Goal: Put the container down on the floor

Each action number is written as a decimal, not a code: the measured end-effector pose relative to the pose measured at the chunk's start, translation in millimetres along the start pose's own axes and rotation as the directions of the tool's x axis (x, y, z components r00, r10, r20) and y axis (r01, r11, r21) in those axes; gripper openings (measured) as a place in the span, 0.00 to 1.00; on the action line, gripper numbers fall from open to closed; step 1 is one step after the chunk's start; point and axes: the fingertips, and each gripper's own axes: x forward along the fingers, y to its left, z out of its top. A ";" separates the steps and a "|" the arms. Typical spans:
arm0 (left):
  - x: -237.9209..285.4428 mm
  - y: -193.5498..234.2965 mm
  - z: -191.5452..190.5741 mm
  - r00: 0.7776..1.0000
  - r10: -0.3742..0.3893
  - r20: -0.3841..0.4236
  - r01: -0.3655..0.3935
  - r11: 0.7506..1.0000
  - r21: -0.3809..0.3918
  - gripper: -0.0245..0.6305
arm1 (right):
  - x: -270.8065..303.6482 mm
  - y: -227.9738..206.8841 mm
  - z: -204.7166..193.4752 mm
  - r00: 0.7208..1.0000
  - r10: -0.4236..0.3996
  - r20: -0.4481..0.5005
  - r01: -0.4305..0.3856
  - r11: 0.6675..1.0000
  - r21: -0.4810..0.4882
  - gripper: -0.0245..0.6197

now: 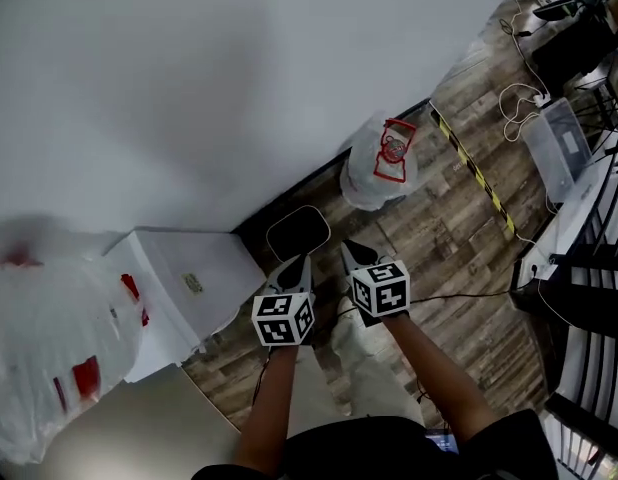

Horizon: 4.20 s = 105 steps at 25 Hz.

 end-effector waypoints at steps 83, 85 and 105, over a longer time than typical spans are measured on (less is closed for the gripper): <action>-441.9 -135.2 130.3 0.830 -0.270 0.487 0.069 0.918 0.391 0.07 | -340.6 349.3 105.2 0.812 0.127 0.570 0.033 0.964 -0.262 0.09; -441.9 -138.6 133.6 0.826 -0.280 0.488 0.078 0.916 0.393 0.07 | -342.9 347.6 107.7 0.809 0.128 0.573 0.034 0.964 -0.263 0.09; -426.5 -209.1 157.4 0.808 -0.314 0.498 0.096 0.904 0.416 0.07 | -390.9 295.0 127.1 0.800 0.149 0.581 0.021 0.961 -0.276 0.09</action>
